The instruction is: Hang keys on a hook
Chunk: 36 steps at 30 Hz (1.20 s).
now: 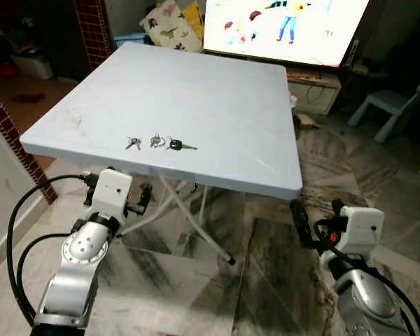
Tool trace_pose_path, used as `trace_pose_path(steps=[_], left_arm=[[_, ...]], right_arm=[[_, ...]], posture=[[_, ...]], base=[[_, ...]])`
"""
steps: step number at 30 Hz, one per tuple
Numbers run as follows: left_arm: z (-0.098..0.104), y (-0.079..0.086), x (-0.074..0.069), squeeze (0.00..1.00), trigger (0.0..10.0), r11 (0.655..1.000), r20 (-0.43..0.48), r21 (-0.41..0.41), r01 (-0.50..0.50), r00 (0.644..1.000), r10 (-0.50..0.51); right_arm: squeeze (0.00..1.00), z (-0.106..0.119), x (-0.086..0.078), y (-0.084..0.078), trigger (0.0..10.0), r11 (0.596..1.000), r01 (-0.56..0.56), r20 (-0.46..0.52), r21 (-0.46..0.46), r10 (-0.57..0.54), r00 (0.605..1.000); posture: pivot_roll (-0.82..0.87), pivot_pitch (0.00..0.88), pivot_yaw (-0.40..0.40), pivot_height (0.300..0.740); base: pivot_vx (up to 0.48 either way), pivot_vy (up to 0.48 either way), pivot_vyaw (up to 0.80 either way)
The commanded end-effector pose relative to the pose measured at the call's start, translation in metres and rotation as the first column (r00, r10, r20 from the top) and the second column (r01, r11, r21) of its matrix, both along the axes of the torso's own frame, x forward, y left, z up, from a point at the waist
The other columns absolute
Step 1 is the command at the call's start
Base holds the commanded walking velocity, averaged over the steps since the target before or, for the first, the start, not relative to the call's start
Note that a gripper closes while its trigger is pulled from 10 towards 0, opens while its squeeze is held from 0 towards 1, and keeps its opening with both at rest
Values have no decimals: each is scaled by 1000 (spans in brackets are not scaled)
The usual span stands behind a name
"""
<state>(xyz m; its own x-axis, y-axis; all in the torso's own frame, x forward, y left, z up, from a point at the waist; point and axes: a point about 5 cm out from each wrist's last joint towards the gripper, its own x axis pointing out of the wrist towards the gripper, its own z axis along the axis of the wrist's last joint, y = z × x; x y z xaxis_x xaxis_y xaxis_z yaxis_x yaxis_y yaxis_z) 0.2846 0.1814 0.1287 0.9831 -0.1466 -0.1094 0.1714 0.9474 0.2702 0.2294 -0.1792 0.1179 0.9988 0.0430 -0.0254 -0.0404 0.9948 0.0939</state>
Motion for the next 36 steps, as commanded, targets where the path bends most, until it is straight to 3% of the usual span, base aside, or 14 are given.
trace_pose_path(steps=[1,5,15,21,31,36], left_arm=[[5,-9,4,0,10000,999,8,-24,38,999,-38],[5,-23,5,0,10000,993,0,-25,119,993,-119],[10,-28,11,0,10000,972,-53,5,235,971,-235],[10,-35,12,0,10000,964,-68,1,265,962,-265],[-6,-34,2,0,10000,980,-118,-82,181,975,-190],[-4,-29,-6,0,10000,986,-111,-99,137,983,-148]], right_arm=[[0,2,1,-5,10000,1000,30,9,3,-30,1000],[0,5,3,-9,10000,997,68,25,25,-68,997],[0,-1,3,-2,10000,984,149,42,100,-154,987],[0,-4,0,-3,10000,980,163,42,112,-169,985],[0,-10,-11,-5,10000,991,111,1,69,-111,994],[0,0,-17,-5,10000,999,-22,17,49,21,1000]], posture=[[102,0,-87,740],[116,0,-72,740],[130,0,37,740],[124,0,63,740],[98,0,-17,740],[81,0,-26,740]], base=[[0,0,0],[0,0,0],[0,0,0],[0,0,0],[0,0,0],[0,0,0]])
